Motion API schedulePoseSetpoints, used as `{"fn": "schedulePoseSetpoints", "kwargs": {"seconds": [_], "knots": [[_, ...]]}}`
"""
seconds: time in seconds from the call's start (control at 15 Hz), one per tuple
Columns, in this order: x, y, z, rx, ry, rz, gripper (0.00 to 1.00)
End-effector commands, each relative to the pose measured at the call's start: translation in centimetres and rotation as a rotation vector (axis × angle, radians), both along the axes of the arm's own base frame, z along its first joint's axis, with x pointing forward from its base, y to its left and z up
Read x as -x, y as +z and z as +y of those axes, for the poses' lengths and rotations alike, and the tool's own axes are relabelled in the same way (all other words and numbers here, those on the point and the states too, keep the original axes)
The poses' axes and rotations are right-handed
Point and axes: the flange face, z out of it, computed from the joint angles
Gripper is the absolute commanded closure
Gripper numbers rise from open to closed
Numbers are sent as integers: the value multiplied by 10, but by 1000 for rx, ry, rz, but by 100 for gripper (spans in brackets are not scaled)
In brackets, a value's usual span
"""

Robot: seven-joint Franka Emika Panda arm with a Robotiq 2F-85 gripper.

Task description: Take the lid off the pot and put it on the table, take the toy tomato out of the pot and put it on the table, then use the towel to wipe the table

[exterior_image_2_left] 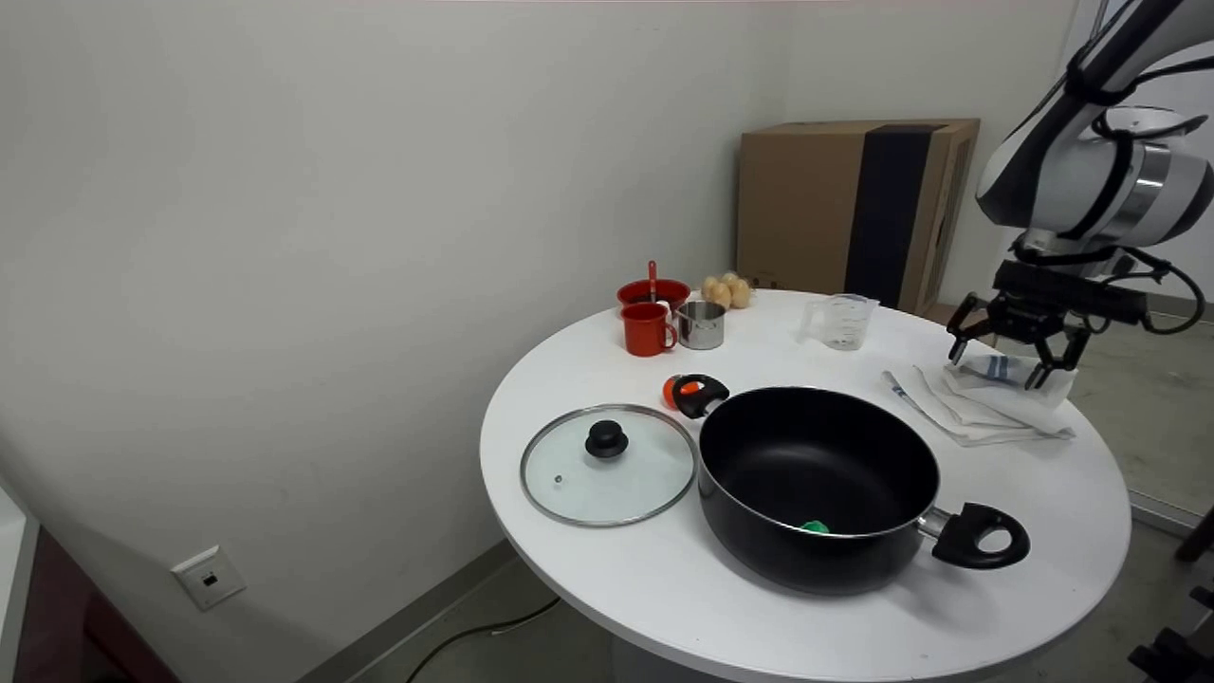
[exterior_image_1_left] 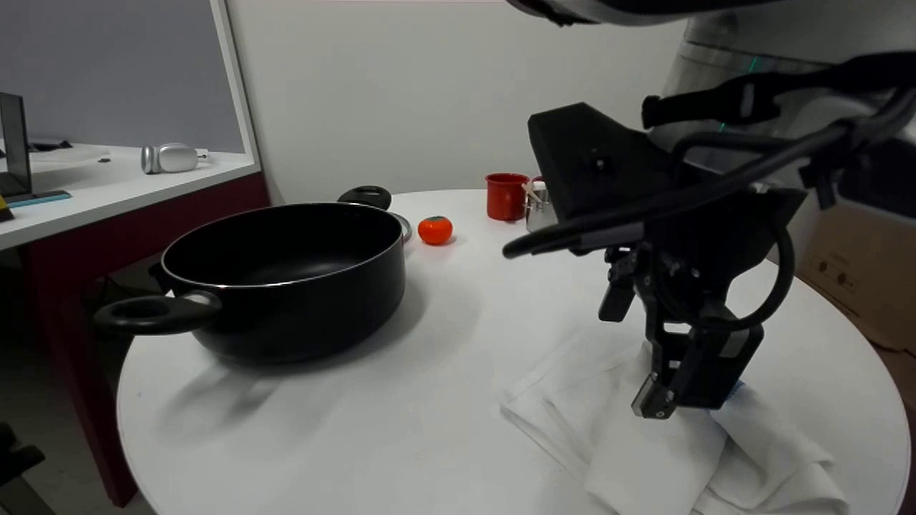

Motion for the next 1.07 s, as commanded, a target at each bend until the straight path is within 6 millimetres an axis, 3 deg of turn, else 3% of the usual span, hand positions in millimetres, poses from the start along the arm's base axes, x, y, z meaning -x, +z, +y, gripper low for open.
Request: {"fn": "schedulePoseSetpoints", "kwargs": {"seconds": [0.0, 0.27, 0.47, 0.8, 1.0], "knots": [[-21, 18, 5, 81, -40, 43, 0], [-47, 29, 18, 195, -54, 83, 0], [-56, 28, 18, 266, -82, 123, 0], [-55, 8, 6, 418, -110, 210, 0], [-64, -3, 17, 514, -86, 232, 0]]}}
